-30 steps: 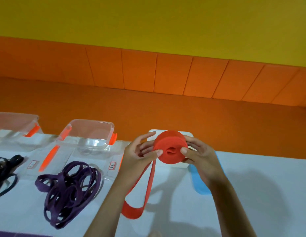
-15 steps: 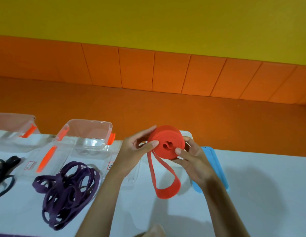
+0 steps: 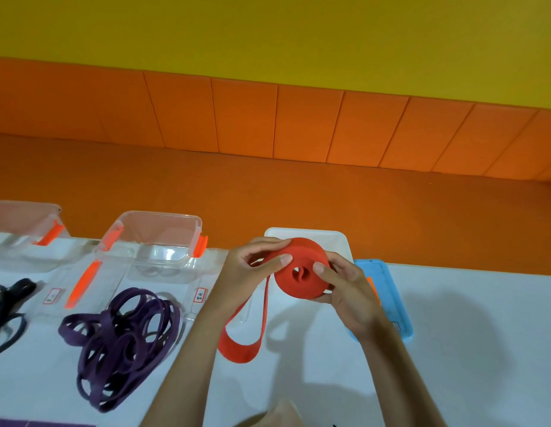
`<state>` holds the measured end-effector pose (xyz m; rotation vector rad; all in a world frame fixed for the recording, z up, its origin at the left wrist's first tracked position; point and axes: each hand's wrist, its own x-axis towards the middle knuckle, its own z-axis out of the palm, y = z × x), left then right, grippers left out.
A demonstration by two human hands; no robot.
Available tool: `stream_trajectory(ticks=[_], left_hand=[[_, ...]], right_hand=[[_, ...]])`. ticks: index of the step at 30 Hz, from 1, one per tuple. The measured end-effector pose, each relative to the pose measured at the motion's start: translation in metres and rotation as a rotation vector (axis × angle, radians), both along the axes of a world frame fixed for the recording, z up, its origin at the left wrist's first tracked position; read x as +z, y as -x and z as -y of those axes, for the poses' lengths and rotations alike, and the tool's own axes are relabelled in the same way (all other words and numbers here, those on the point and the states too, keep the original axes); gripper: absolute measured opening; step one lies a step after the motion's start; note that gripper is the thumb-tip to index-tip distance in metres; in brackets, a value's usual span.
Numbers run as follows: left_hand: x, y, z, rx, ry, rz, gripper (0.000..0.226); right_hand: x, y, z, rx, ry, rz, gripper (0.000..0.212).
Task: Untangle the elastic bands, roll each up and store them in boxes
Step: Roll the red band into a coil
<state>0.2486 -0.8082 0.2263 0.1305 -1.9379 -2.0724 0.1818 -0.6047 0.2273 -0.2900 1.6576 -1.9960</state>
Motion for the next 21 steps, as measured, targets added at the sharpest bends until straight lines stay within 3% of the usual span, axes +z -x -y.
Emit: stream_trajectory(ticks=[3, 6, 12, 17, 21], left_hand=[[0.005, -0.004, 0.008, -0.084, -0.008, 0.041, 0.033], [0.006, -0.006, 0.009, -0.031, 0.0, 0.034, 0.032], [-0.009, -0.008, -0.005, 0.118, -0.017, 0.019, 0.019], [-0.003, -0.012, 0.006, -0.012, 0.086, 0.081, 0.036], [0.01, -0.013, 0.015, -0.065, 0.179, 0.077, 0.034]], right_hand=[[-0.001, -0.003, 0.003, 0.017, 0.054, 0.046, 0.046], [-0.002, -0.004, 0.004, 0.084, 0.077, 0.103, 0.047], [0.002, 0.007, -0.001, 0.054, -0.109, -0.024, 0.048], [-0.009, 0.005, -0.004, -0.014, 0.045, 0.019, 0.036], [-0.017, 0.001, 0.003, 0.04, 0.106, 0.058, 0.036]])
